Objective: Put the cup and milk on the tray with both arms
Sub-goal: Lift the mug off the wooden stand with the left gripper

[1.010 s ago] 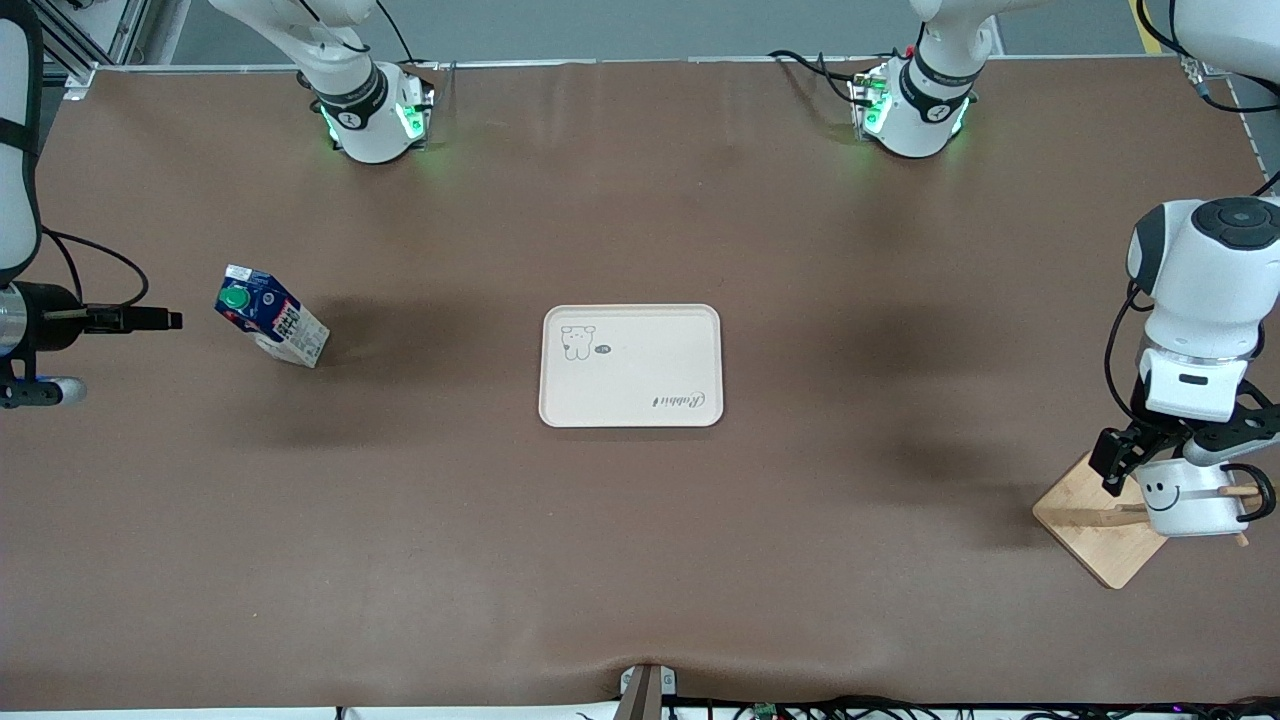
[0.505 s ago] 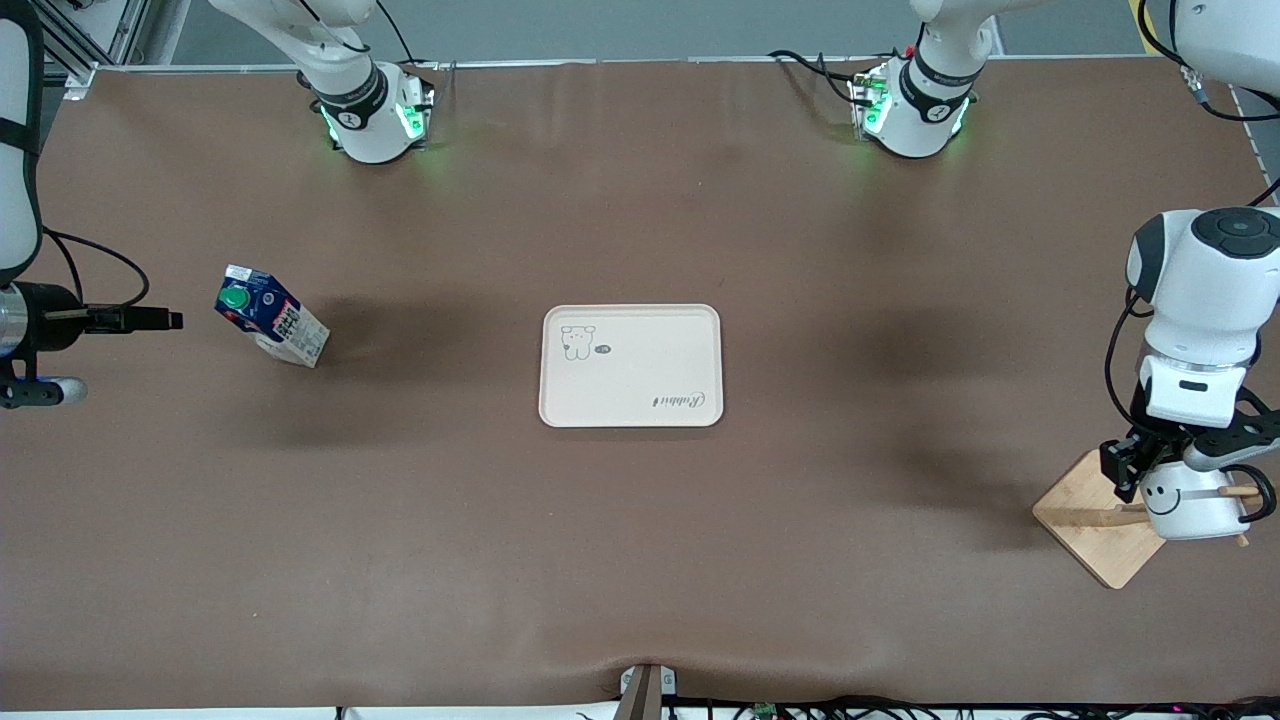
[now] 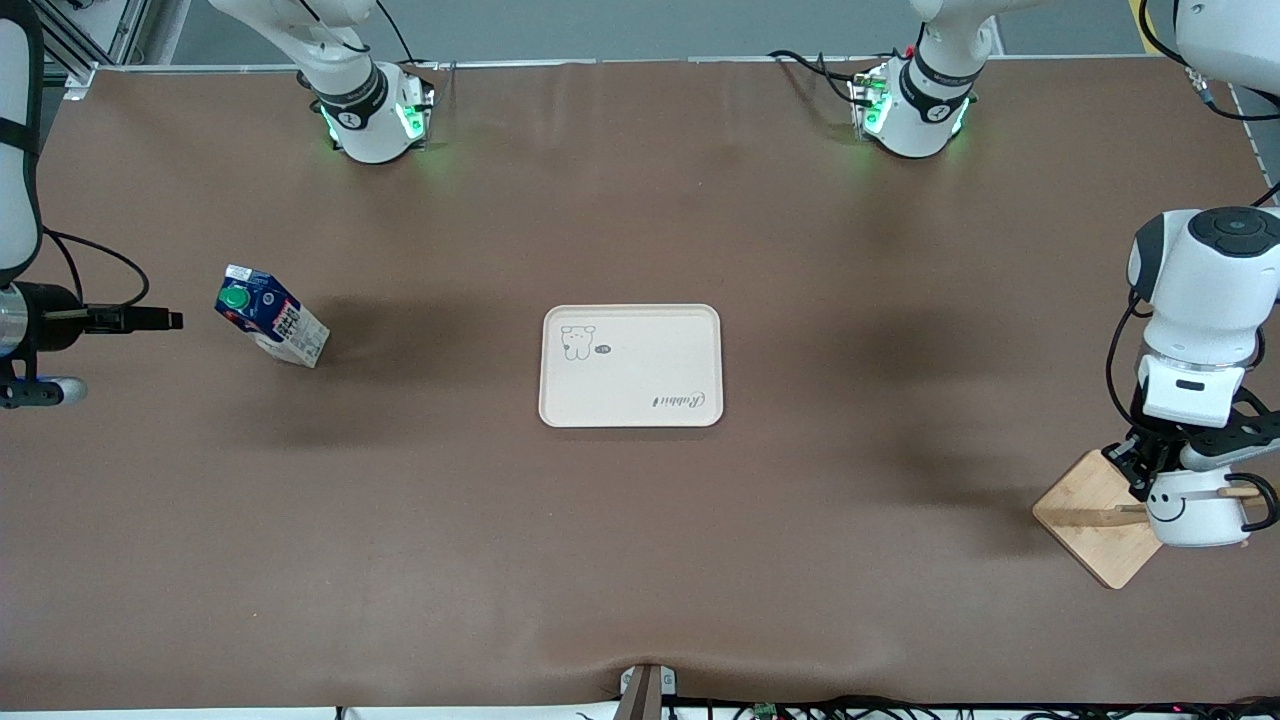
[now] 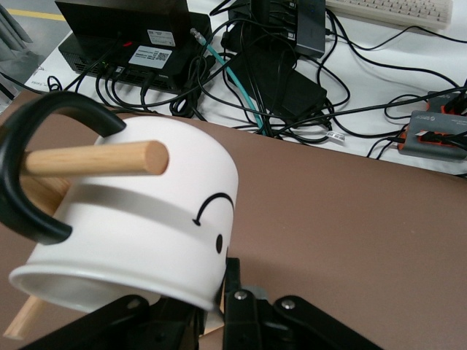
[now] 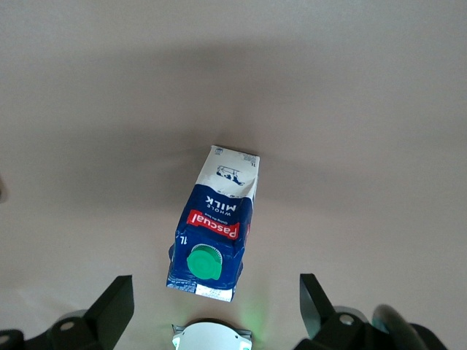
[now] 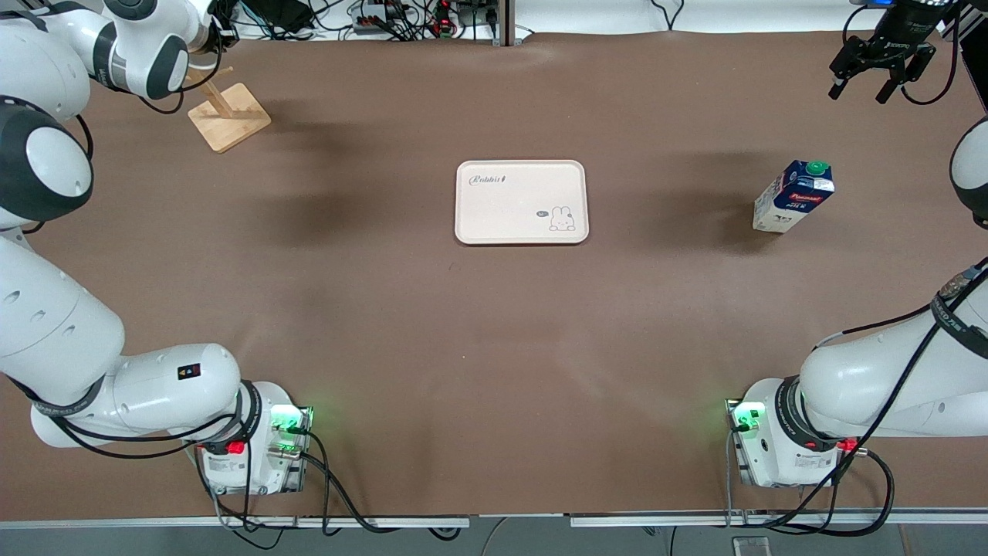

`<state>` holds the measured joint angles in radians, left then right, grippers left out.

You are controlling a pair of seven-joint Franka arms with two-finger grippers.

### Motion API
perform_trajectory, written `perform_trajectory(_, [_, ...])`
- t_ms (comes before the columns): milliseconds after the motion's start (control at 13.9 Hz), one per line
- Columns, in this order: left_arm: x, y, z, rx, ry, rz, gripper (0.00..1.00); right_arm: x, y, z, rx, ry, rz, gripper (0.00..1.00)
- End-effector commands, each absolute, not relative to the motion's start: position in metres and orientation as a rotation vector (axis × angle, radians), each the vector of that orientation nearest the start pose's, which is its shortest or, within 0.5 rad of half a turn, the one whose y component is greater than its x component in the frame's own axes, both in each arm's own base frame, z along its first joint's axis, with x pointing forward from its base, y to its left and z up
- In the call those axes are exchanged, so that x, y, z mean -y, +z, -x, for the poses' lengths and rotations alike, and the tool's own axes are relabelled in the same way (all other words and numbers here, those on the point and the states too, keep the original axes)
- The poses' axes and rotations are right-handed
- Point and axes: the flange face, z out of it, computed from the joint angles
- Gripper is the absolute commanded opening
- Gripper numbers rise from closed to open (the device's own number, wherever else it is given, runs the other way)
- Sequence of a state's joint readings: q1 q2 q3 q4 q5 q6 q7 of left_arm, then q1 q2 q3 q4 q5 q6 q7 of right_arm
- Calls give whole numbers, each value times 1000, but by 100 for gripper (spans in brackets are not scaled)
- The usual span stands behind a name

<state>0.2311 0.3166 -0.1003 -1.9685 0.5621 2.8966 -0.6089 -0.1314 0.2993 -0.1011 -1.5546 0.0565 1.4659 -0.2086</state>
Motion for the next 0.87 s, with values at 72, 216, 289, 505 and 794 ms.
perform_trajectory(72, [-50, 380, -649, 255, -972, 2832, 0, 125, 455, -593, -59, 563, 2973, 100])
perform_trajectory(216, [-47, 386, -648, 231, -968, 2827, 0, 125, 455, -593, -59, 563, 2973, 100])
perform_trajectory(289, [-45, 389, -647, 214, -953, 2819, 0, 125, 455, -593, -59, 563, 2973, 100])
perform_trajectory(505, [-32, 409, -646, 177, -920, 2792, 0, 125, 455, -593, -59, 563, 2973, 100])
perform_trajectory(794, [-15, 426, -638, 149, -808, 2772, 0, 124, 453, -592, -60, 570, 2972, 100])
